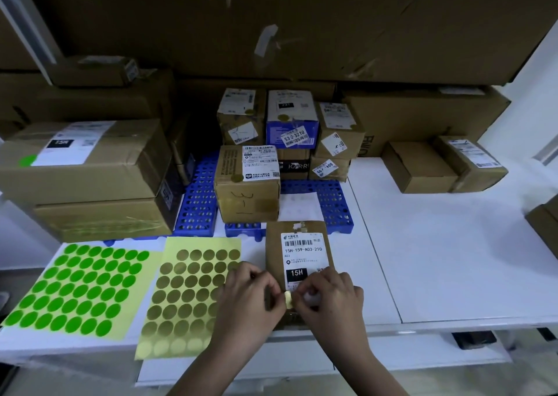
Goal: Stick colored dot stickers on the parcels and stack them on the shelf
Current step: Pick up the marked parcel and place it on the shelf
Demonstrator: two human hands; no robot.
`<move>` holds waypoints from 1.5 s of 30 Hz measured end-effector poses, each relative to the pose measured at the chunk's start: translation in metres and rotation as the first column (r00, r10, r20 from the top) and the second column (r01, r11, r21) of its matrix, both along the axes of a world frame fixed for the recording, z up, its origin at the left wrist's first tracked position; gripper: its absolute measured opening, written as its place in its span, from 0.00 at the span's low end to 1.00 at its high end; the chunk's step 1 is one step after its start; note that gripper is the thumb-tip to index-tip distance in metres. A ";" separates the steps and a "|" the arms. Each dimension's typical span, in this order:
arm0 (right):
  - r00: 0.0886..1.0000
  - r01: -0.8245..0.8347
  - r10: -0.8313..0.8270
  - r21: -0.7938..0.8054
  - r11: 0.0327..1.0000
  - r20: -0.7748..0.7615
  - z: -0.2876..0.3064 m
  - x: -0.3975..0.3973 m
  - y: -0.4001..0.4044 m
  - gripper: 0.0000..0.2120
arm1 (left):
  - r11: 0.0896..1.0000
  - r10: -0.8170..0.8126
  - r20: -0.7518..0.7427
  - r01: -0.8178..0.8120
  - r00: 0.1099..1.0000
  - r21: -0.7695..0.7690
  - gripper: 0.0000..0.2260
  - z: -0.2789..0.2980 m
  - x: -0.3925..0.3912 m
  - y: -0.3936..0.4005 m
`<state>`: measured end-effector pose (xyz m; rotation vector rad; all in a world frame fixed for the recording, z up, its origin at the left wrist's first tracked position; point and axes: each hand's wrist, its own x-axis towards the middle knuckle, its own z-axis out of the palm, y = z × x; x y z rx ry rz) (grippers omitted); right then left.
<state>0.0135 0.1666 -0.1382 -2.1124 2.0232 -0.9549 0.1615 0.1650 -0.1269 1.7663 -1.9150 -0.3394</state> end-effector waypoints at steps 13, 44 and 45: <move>0.970 -0.089 0.034 0.221 0.971 0.241 -0.004 -0.010 -0.003 0.34 | 0.962 0.061 -0.633 0.122 0.772 0.242 0.28 -0.020 0.007 0.000; 0.862 -0.314 0.204 0.174 0.933 0.463 -0.014 -0.026 -0.003 0.29 | 0.873 0.096 -0.823 0.350 0.560 0.340 0.28 -0.012 0.002 0.005; 0.869 -0.318 0.212 0.176 0.932 0.448 -0.014 -0.026 -0.002 0.29 | 0.876 0.095 -0.824 0.346 0.558 0.335 0.28 -0.012 0.002 0.006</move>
